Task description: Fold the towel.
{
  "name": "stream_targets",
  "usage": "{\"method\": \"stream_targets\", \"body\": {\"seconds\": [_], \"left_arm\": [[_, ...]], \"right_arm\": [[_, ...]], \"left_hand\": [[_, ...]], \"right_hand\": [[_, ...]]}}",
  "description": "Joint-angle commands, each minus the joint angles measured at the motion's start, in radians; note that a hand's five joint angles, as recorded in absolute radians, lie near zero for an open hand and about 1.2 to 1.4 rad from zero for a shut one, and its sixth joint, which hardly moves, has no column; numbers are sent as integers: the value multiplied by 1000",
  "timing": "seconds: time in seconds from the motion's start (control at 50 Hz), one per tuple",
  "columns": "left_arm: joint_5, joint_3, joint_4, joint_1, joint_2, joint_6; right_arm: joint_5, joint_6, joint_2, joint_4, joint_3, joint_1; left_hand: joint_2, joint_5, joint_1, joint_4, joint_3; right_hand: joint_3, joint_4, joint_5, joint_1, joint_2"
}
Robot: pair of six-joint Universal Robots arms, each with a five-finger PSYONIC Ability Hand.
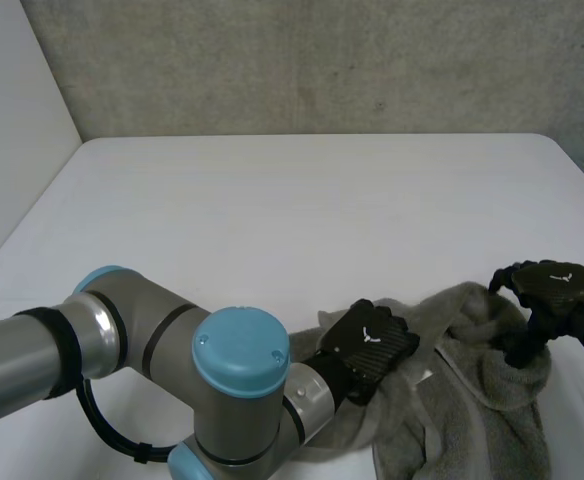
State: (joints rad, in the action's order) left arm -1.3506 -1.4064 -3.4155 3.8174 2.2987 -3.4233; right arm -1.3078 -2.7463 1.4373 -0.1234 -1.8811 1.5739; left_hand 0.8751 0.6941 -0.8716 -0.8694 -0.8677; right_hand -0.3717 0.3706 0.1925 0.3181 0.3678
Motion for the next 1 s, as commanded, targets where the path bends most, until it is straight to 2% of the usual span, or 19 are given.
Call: {"method": "stream_targets", "body": {"seconds": [0.02, 0.06, 0.08, 0.1, 0.14, 0.28, 0.34, 0.38, 0.44, 0.48, 0.52, 0.6, 0.66, 0.7, 0.72, 0.74, 0.82, 0.86, 1.0], "left_arm": [[-96, 32, -5, 4, -13, -34], [-114, 43, -5, 7, -21, -42], [-131, 52, -7, 8, -31, -51], [-143, 59, -8, 14, -44, -56], [-153, 66, -8, 22, -56, -59], [-154, 83, -24, 114, -116, -83], [-154, 119, -62, 169, -151, -122], [-153, 164, -117, 227, -194, -152], [-150, 184, -140, 252, -217, -160], [-144, 217, -166, 290, -258, -159], [-140, 222, -171, 307, -278, -157], [-142, 214, -171, 329, -308, -157], [-145, 187, -160, 349, -318, -154], [-144, 126, -159, 360, -323, -155], [-144, 126, -159, 360, -323, -155], [-140, 91, -160, 360, -324, -155], [-137, 32, -162, 360, -334, -160], [-131, -20, -162, 361, -364, -160], [-131, -115, -162, 357, -441, -160]], "right_arm": [[-5, 51, -2, -4, -7, 1], [-5, 63, -17, -5, 0, 4], [-5, 63, -17, -5, 0, 5], [-5, 71, -37, -5, 11, 6], [-2, 86, -58, -4, 29, 8], [-21, 139, -89, 34, 227, 26], [-30, 115, -91, 125, 355, 92], [-48, 53, -89, 296, 436, 191], [-62, 17, -87, 396, 450, 236], [-103, -16, -75, 586, 453, 309], [-120, -15, -65, 637, 445, 346], [-139, -13, -64, 616, 433, 402], [-149, -18, -78, 510, 430, 426], [-157, -29, -112, 392, 436, 436], [-157, -29, -112, 392, 436, 436], [-157, -33, -133, 343, 438, 439], [-157, -79, -169, 269, 439, 442], [-150, -177, -205, 213, 439, 433], [-105, -367, -250, 130, 456, 425]], "left_hand": [[480, 487, -484, -486, -488], [521, 528, -525, -527, -529], [521, 528, -525, -527, -529], [521, 528, -525, -527, -529], [521, 528, -525, -527, -529], [521, 528, -525, -527, -529], [521, 528, -525, -527, -529], [521, 528, -525, -527, -529], [521, 528, -525, -527, -529], [521, 528, -525, -527, -529], [521, 528, -525, -527, -529], [521, 528, -525, -527, -529], [521, 528, -525, -527, -529], [521, 528, -525, -527, -529], [521, 528, -525, -527, -529], [521, 528, -525, -527, -529], [451, 458, -455, -457, -459], [431, 437, -434, -436, -438], [407, 413, -411, -413, -414]], "right_hand": [[-529, 530, 534, 583, 533], [-804, 805, 809, 858, 808], [-805, 806, 810, 859, 809], [-986, 987, 990, 1039, 990], [-1024, 1025, 1029, 1078, 1028], [-1025, 1026, 1029, 1078, 1028], [-1025, 1026, 1029, 1078, 1028], [-1025, 1026, 1029, 1078, 1028], [-1025, 1026, 1029, 1078, 1028], [-1025, 1026, 1029, 1078, 1028], [-1025, 1026, 1029, 1078, 1028], [-1025, 1026, 1029, 1078, 1028], [-1025, 1026, 1029, 1078, 1028], [-456, 457, 461, 510, 460], [-453, 454, 458, 507, 457], [-328, 329, 333, 382, 332], [-259, 260, 264, 313, 263], [-87, 88, 92, 141, 91], [104, -103, -99, -50, -100]]}}
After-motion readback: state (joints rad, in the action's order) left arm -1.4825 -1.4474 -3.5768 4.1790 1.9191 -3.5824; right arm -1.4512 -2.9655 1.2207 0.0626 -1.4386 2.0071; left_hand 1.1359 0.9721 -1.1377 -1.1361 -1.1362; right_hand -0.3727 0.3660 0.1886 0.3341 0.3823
